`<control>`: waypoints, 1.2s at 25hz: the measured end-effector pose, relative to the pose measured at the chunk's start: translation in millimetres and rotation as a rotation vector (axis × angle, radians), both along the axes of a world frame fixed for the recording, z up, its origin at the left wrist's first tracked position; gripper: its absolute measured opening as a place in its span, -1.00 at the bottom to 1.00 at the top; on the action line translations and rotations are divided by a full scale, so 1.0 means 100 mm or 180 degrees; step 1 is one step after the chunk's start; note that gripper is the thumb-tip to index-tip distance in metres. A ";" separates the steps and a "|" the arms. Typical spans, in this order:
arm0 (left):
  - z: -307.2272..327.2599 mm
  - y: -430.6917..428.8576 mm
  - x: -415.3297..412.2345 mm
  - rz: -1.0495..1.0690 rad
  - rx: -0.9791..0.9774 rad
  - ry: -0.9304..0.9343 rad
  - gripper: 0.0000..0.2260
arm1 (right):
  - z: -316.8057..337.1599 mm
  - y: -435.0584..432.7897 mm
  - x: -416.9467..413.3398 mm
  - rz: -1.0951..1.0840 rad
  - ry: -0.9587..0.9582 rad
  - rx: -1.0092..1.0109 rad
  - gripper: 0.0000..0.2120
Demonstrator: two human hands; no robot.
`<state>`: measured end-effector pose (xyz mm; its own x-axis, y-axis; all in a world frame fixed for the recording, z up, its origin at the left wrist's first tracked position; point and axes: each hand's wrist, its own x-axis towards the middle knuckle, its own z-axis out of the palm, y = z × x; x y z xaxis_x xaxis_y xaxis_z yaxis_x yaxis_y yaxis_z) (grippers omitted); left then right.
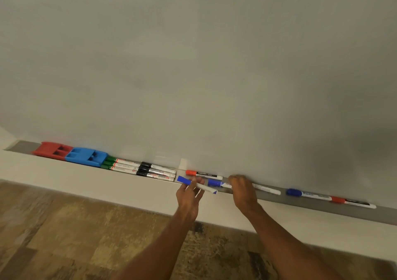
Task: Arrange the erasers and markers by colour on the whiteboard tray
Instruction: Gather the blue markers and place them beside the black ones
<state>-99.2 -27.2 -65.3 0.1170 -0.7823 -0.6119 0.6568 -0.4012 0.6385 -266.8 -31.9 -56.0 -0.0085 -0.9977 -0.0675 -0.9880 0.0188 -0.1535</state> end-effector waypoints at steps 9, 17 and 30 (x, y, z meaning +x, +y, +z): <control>0.04 0.07 -0.14 -0.0295 -0.0162 -0.0162 -0.77 | 0.09 0.00 0.14 -0.0257 -0.1783 0.0099 -0.80; 0.04 0.10 -0.36 -0.0638 -0.0303 -0.0127 -0.77 | 0.17 0.08 0.08 0.0043 -0.2059 0.0081 -0.79; 0.00 0.09 -0.93 -0.0348 0.0089 0.0199 -0.87 | 0.11 0.63 -1.41 -0.0989 -0.0742 -0.0499 -0.89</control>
<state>-192.1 -18.1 -65.1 -0.0073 -0.7708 -0.6371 0.6463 -0.4898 0.5851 -408.1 31.0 -45.4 -0.3131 -0.9484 0.0494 -0.8774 0.2689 -0.3972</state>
